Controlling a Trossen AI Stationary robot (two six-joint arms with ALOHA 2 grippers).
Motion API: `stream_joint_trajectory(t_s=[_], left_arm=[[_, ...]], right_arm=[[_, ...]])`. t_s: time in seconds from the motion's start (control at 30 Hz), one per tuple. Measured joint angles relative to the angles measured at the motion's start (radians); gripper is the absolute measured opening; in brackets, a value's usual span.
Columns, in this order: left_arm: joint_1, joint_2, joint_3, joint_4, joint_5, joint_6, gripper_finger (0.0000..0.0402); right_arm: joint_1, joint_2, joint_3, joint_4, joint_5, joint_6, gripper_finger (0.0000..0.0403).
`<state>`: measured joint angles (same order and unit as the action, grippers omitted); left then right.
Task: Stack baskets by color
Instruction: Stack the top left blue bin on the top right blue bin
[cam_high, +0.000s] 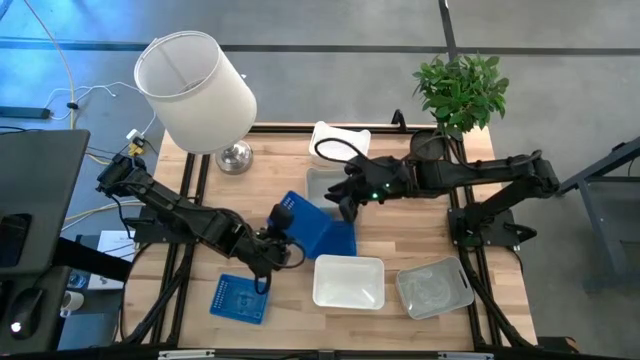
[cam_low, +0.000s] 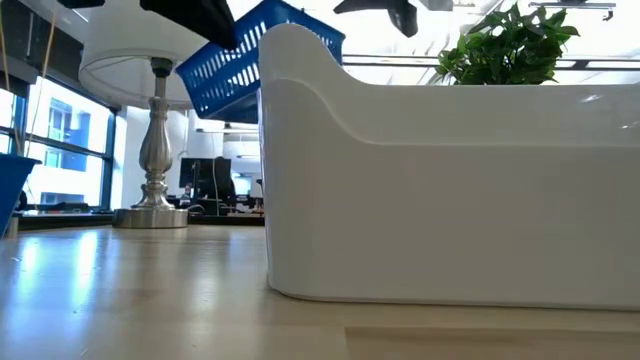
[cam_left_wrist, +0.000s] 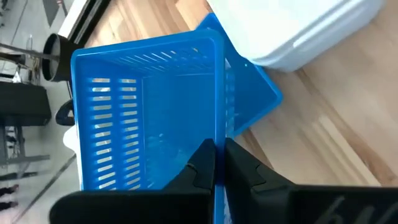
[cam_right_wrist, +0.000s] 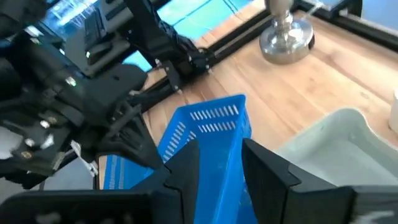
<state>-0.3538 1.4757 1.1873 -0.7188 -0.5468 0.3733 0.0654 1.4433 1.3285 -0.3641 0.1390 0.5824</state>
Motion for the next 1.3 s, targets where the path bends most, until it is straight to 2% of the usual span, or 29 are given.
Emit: stream_joint_trajectory(t_s=[0.27, 0.5, 0.67, 1.3], left_arm=[[0.000, 0.000, 0.000, -0.122, 0.022, -0.069, 0.0000], [-0.008, 0.000, 0.000, -0.166, 0.042, -0.135, 0.0000], [-0.009, 0.000, 0.000, -0.184, 0.064, -0.136, 0.0000], [-0.009, 0.000, 0.000, -0.173, 0.061, -0.090, 0.0000]], right_arm=[[0.013, 0.044, 0.117, -0.029, -0.013, -0.068, 0.0108], [0.020, 0.172, 0.315, -0.269, 0.009, -0.094, 0.0108], [0.025, 0.256, 0.401, -0.356, 0.000, -0.091, 0.0108], [0.025, 0.400, 0.420, -0.435, -0.027, -0.022, 0.0108]])
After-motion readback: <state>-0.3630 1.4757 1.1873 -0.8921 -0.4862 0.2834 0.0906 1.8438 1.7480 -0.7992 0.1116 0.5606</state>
